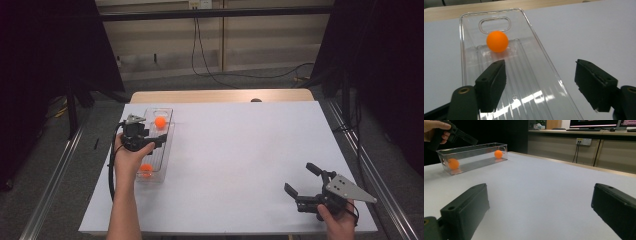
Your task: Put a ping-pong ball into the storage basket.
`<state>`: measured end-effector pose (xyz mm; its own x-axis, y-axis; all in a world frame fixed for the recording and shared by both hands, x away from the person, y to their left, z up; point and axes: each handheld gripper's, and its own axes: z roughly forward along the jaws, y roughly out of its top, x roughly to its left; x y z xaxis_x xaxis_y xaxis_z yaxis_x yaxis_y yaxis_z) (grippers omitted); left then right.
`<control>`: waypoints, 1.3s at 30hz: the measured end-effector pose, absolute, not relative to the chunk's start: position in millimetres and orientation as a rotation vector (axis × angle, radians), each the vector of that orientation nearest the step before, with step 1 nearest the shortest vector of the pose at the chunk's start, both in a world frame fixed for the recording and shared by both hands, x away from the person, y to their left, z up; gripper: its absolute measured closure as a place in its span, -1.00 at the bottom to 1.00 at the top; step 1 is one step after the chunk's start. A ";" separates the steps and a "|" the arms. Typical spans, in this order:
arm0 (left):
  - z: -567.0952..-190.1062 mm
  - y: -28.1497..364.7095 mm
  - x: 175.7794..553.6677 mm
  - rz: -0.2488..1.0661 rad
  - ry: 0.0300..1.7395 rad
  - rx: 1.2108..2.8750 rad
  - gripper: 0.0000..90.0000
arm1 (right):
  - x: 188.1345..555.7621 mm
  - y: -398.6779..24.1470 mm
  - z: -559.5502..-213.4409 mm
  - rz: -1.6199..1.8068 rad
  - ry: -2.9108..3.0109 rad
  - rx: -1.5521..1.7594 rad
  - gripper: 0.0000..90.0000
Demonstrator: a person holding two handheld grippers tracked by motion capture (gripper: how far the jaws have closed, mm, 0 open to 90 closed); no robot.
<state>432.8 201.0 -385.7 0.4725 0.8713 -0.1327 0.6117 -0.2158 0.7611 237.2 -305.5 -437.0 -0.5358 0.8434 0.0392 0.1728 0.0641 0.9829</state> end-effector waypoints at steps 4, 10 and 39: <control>-384.3 201.1 429.6 0.415 1.210 1.918 -0.48 | 236.3 -305.8 -437.6 1.507 1.779 1.017 -0.98; -385.0 201.1 422.4 0.400 1.178 1.915 -0.52 | 235.6 -306.2 -437.6 1.504 1.780 1.017 -0.98; -390.9 207.2 388.8 0.425 1.088 1.851 -0.69 | 234.9 -305.8 -436.7 1.506 1.778 1.010 -0.98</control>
